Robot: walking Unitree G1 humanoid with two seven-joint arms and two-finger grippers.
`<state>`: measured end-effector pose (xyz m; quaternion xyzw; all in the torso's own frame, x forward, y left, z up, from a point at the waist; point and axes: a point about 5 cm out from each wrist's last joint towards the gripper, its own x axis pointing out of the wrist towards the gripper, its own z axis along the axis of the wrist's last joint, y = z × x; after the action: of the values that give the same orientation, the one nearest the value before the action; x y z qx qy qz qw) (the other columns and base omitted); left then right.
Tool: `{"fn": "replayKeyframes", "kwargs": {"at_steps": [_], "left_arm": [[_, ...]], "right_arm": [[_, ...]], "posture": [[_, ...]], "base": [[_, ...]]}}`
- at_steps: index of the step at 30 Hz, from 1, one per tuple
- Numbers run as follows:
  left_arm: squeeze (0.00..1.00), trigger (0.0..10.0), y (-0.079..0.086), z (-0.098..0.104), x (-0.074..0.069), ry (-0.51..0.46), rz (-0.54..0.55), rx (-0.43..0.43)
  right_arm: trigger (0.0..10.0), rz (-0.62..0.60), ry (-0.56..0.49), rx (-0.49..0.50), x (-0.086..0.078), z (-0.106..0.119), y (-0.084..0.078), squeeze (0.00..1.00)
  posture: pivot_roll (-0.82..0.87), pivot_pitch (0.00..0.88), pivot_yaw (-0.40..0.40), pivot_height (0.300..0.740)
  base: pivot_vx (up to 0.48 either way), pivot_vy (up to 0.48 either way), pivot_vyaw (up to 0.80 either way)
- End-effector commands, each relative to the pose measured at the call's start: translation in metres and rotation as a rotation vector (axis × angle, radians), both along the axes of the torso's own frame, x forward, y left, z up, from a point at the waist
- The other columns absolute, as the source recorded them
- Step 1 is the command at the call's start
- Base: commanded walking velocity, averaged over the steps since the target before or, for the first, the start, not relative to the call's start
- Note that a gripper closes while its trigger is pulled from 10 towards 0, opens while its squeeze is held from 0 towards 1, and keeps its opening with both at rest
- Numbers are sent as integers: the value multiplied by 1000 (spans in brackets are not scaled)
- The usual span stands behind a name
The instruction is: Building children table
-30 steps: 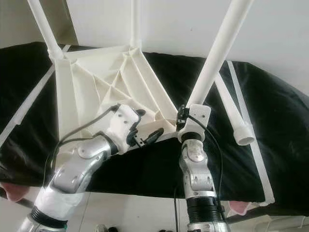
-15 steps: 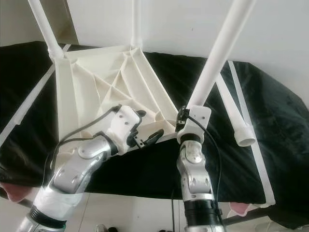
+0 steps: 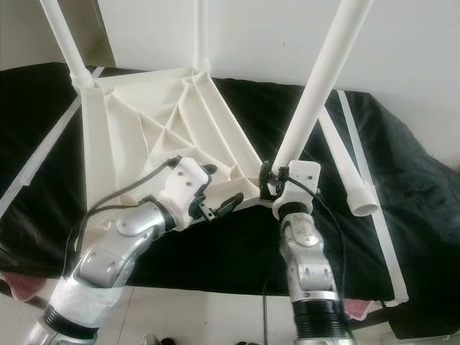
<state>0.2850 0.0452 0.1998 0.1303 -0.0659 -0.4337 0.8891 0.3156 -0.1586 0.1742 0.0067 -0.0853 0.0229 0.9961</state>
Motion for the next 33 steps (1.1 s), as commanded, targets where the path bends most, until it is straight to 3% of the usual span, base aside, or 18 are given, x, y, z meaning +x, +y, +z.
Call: {"fn": "replayKeyframes", "kwargs": {"at_steps": [1,3,7,11,12,14,15,29,30,31,32,33], "left_arm": [[0,10000,-2,-2,-1,11,-5,14],[0,10000,-3,-3,-1,12,-6,16],[0,10000,-2,-2,0,11,-12,22],[0,10000,-3,-2,0,10,-13,24],[0,10000,-3,-2,0,9,-14,25],[0,10000,-3,-2,0,9,-15,26],[0,10000,-2,-1,0,9,-15,26],[0,10000,-3,-1,-1,14,-24,27],[0,10000,-4,-1,-2,15,-29,27],[0,10000,-4,-1,-2,16,-30,27],[0,10000,-4,-1,-2,17,-32,26],[0,10000,-4,-1,-2,18,-34,26]], "right_arm": [[10000,14,7,3,1,-2,-2,0],[10000,48,10,-10,3,-2,-3,0],[10000,262,41,-107,7,-4,-6,0],[10000,325,63,-143,6,-7,-6,0],[9294,334,71,-152,7,-9,-9,0],[9294,341,77,-157,7,-10,-12,0],[0,335,81,-163,8,-11,-15,0],[0,305,86,-125,7,-15,-24,0],[4196,279,82,-116,5,-15,-22,0],[4196,270,81,-114,5,-15,-21,0],[10000,256,75,-103,4,-14,-20,0],[10000,247,72,-96,4,-13,-19,0]], "posture": [[-84,143,-25,740],[-83,142,-23,740],[-82,140,-18,740],[-81,139,-19,740],[-80,139,-19,740],[-80,139,-19,740],[-78,141,-18,740],[-86,146,-5,740],[-92,149,-4,740],[-92,149,-4,740],[-94,151,-3,740],[-95,152,-3,740]], "base": [[0,0,0],[0,0,0],[0,0,0],[0,0,0],[0,0,0],[0,0,0],[0,0,0],[0,0,0],[0,0,0],[0,0,0],[0,0,0],[0,0,0]]}}
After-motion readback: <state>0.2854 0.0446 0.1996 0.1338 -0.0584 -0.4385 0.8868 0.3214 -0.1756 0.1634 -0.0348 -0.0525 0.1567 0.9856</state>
